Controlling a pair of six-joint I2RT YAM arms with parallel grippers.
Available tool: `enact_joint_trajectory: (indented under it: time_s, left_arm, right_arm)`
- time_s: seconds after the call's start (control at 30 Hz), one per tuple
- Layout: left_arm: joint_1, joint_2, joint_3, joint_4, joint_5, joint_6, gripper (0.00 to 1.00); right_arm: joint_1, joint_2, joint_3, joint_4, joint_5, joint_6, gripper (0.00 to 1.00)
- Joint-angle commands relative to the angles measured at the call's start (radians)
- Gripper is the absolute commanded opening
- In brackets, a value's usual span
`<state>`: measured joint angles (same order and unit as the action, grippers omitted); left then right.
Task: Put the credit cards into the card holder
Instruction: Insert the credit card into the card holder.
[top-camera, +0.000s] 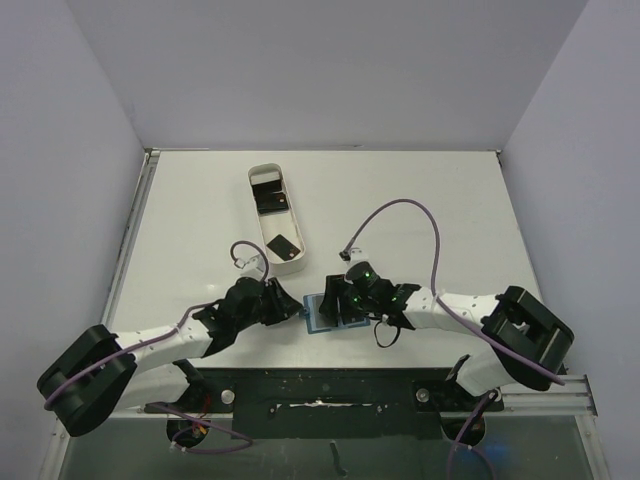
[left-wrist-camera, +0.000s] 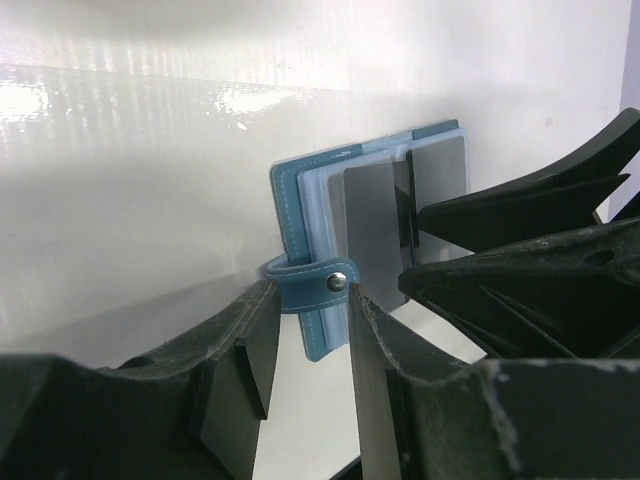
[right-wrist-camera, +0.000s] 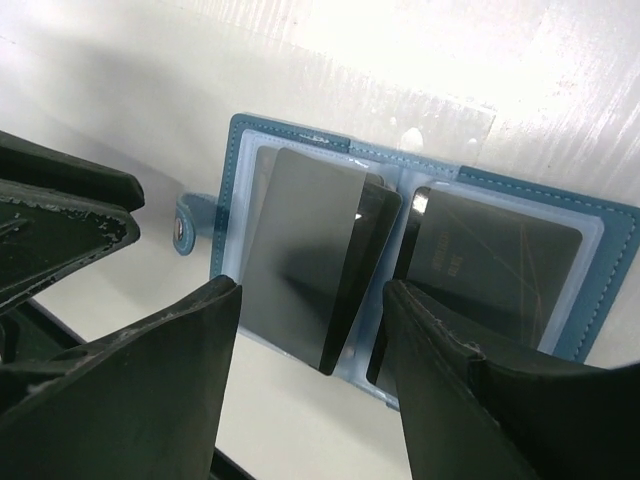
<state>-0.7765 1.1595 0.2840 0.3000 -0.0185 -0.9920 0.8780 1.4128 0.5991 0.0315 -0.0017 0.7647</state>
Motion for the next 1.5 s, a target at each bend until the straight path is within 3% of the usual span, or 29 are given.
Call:
enact_joint_trajectory:
  time_s: [0.0, 0.87, 1.2, 1.47]
  left_arm:
    - [0.015, 0.003, -0.008, 0.071, 0.0, -0.004, 0.33]
    - [0.026, 0.107, -0.003, 0.159, 0.054, 0.019, 0.33]
    - [0.026, 0.108, -0.003, 0.167, 0.049, 0.024, 0.33]
    - [0.026, 0.128, -0.006, 0.185, 0.053, 0.02, 0.33]
  right_arm:
    - [0.005, 0.048, 0.062, 0.032, 0.017, -0.01, 0.6]
    - [0.011, 0.095, 0.059, 0.123, -0.105, -0.053, 0.5]
    - [0.015, 0.036, 0.061, 0.038, 0.028, -0.013, 0.58]
    - [0.015, 0.082, 0.079, 0.057, 0.011, -0.021, 0.57]
